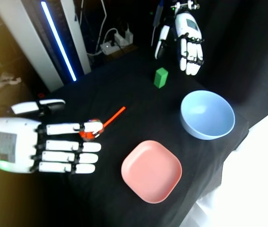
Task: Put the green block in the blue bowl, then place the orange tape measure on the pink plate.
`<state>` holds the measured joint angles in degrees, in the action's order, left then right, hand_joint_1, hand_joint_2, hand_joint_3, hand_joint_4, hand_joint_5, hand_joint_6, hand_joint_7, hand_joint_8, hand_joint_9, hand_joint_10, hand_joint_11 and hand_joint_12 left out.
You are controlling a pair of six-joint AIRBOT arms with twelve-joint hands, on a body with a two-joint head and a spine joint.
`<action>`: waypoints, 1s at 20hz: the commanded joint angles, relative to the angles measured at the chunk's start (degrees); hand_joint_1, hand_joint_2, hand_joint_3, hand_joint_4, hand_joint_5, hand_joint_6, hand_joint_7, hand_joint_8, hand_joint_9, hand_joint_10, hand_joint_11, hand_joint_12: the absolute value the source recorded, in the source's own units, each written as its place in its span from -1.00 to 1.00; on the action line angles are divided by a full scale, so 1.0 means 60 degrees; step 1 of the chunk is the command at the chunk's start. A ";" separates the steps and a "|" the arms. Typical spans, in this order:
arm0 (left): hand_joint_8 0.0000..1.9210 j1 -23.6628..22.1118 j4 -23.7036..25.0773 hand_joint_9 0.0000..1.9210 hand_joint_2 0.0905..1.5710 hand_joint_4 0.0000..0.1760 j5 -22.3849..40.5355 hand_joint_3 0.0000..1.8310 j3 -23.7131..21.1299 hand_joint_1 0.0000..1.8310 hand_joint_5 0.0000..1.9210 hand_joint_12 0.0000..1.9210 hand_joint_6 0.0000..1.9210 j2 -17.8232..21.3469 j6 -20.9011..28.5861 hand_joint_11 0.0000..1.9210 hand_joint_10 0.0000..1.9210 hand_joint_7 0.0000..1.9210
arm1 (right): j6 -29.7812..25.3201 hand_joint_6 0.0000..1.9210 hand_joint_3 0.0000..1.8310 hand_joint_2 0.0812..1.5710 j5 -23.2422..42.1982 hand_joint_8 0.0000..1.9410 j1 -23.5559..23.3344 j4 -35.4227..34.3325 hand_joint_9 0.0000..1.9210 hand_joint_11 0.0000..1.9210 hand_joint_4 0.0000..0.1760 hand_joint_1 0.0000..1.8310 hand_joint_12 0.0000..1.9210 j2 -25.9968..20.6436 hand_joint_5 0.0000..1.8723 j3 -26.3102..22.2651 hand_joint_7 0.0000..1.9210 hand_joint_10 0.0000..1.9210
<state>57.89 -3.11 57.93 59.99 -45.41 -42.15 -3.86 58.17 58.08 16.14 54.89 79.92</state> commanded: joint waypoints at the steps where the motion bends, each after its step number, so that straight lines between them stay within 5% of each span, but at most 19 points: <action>1: -1.00 -0.0137 -0.0164 -0.60 0.12 -0.16 0.0983 -1.00 0.0077 -0.26 -0.67 -0.10 -1.00 -0.0042 0.0055 -1.00 -0.99 -0.59 | -0.0080 -1.00 -0.99 0.32 0.0969 -1.00 -0.0117 -0.0489 -0.83 -1.00 -0.12 -0.11 -0.35 0.0032 -0.65 0.0050 -0.83 -0.99; 3: -0.99 -0.0335 -0.0040 -0.53 0.11 -0.20 0.0738 -1.00 0.0210 -0.27 -0.66 0.04 -1.00 -0.0232 0.0057 -1.00 -0.98 -0.52 | -0.0080 -1.00 -0.99 0.33 0.0943 -1.00 -0.0117 -0.0466 -0.83 -1.00 0.00 -0.12 -0.35 0.0076 -0.65 0.0086 -0.83 -1.00; 5: -0.99 -0.0625 0.0243 -0.54 0.10 0.05 0.0395 -1.00 0.0355 -0.29 -0.65 -0.07 -1.00 -0.0419 0.0111 -1.00 -0.99 -0.49 | -0.0080 -1.00 -1.00 0.34 0.0915 -1.00 -0.0117 -0.0435 -0.81 -1.00 0.13 -0.07 -0.29 0.0092 -0.65 0.0104 -0.82 -0.99; 6: -0.99 -0.0938 0.0556 -0.50 0.07 0.10 0.0085 -1.00 0.0467 -0.27 -0.63 0.04 -1.00 -0.0568 0.0168 -1.00 -0.99 -0.45 | -0.0080 -1.00 -1.00 0.35 0.0906 -1.00 -0.0117 -0.0409 -0.82 -1.00 0.18 -0.04 -0.33 0.0091 -0.65 0.0104 -0.82 -1.00; 7: -0.99 -0.1080 0.0686 -0.49 0.06 0.15 -0.0057 -1.00 0.0506 -0.25 -0.62 0.06 -1.00 -0.0629 0.0175 -1.00 -0.99 -0.43 | -0.0080 -1.00 -1.00 0.35 0.0903 -1.00 -0.0117 -0.0399 -0.81 -1.00 -0.08 -0.03 -0.29 0.0091 -0.64 0.0108 -0.82 -0.99; 9: -0.98 -0.1353 0.0921 -0.43 0.11 0.12 -0.0389 -0.99 0.0622 -0.26 -0.59 0.17 -0.99 -0.0773 0.0175 -1.00 -0.97 -0.34 | -0.0080 -1.00 -1.00 0.35 0.0894 -0.99 -0.0117 -0.0386 -0.80 -1.00 -0.17 -0.01 -0.28 0.0092 -0.63 0.0112 -0.80 -0.99; 10: -0.97 -0.1441 0.0978 -0.38 0.11 -0.05 -0.0518 -1.00 0.0683 -0.19 -0.54 0.24 -0.99 -0.0835 0.0175 -1.00 -0.95 -0.29 | -0.0080 -1.00 -1.00 0.35 0.0894 -1.00 -0.0117 -0.0380 -0.79 -1.00 -0.29 0.01 -0.29 0.0098 -0.63 0.0112 -0.80 -0.99; 11: -0.99 -0.1511 0.0997 -0.44 0.13 -0.11 -0.0631 -0.99 0.0746 -0.19 -0.51 -0.03 -0.99 -0.0900 0.0175 -1.00 -0.98 -0.33 | -0.0080 -1.00 -1.00 0.34 0.0894 -1.00 -0.0117 -0.0371 -0.79 -1.00 -0.32 0.02 -0.26 0.0101 -0.63 0.0112 -0.80 -0.99; 12: -0.99 -0.1570 0.0997 -0.39 0.14 -0.37 -0.0671 -0.99 0.0807 -0.22 -0.47 0.04 -0.99 -0.0961 0.0175 -1.00 -0.97 -0.29 | -0.0080 -1.00 -1.00 0.35 0.0891 -1.00 -0.0117 -0.0367 -0.80 -1.00 -0.40 0.03 -0.28 0.0103 -0.63 0.0113 -0.81 -1.00; 13: -0.99 -0.1616 0.0997 -0.42 0.17 -0.26 -0.0673 -0.99 0.0843 -0.25 -0.46 -0.12 -0.99 -0.0999 0.0175 -1.00 -0.99 -0.27 | -0.0080 -1.00 -1.00 0.35 0.0887 -1.00 -0.0117 -0.0365 -0.79 -1.00 -0.38 0.04 -0.25 0.0106 -0.63 0.0114 -0.80 -1.00; 15: -0.99 -0.1722 0.0998 -0.30 0.19 -0.44 -0.0684 -0.99 0.0890 -0.18 -0.40 0.09 -0.99 -0.1047 0.0173 -1.00 -0.96 -0.19 | -0.0080 -1.00 -1.00 0.37 0.0887 -1.00 -0.0117 -0.0365 -0.77 -1.00 -0.40 0.02 -0.20 0.0108 -0.63 0.0114 -0.79 -0.99; 16: -0.99 -0.1752 0.1007 -0.25 0.20 -0.26 -0.0710 -1.00 0.0907 -0.15 -0.34 0.22 -0.99 -0.1053 0.0172 -1.00 -0.95 -0.14 | -0.0080 -1.00 -0.99 0.38 0.0887 -1.00 -0.0117 -0.0364 -0.77 -1.00 -0.40 0.00 -0.19 0.0114 -0.63 0.0113 -0.78 -0.99; 17: -0.98 -0.1763 0.1013 -0.14 0.21 -0.76 -0.0733 -1.00 0.0914 -0.05 -0.22 0.36 -0.99 -0.1054 0.0171 -0.87 -0.92 -0.03 | -0.0080 -1.00 -1.00 0.38 0.0887 -1.00 -0.0117 -0.0363 -0.75 -1.00 -0.46 0.00 -0.17 0.0121 -0.62 0.0113 -0.77 -0.99; 18: -0.98 -0.1767 0.1013 -0.04 0.29 -1.00 -0.0767 -0.99 0.0931 0.00 -0.14 0.33 -0.98 -0.1068 0.0172 -0.70 -0.90 0.03 | -0.0080 -1.00 -1.00 0.39 0.0887 -1.00 -0.0117 -0.0363 -0.76 -1.00 -0.41 -0.03 -0.19 0.0134 -0.63 0.0112 -0.78 -1.00; 19: -0.98 -0.1769 0.1011 0.02 0.32 -1.00 -0.0784 -0.99 0.0943 0.04 -0.08 0.27 -0.99 -0.1088 0.0173 -0.57 -0.91 0.07 | -0.0080 -1.00 -1.00 0.39 0.0887 -1.00 -0.0117 -0.0364 -0.76 -1.00 -0.45 -0.02 -0.19 0.0140 -0.62 0.0112 -0.77 -1.00; 20: -0.31 -0.1779 0.1005 0.11 0.35 -1.00 -0.0804 -1.00 0.0977 0.30 -0.04 0.44 -0.23 -0.1152 0.0175 -0.65 -0.96 0.17 | -0.0080 -1.00 -1.00 0.39 0.0887 -1.00 -0.0117 -0.0365 -0.75 -1.00 -0.42 -0.01 -0.17 0.0147 -0.62 0.0112 -0.76 -0.99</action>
<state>47.90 4.14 47.31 65.76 -52.36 -41.36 -3.86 57.54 58.08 16.64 55.48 80.29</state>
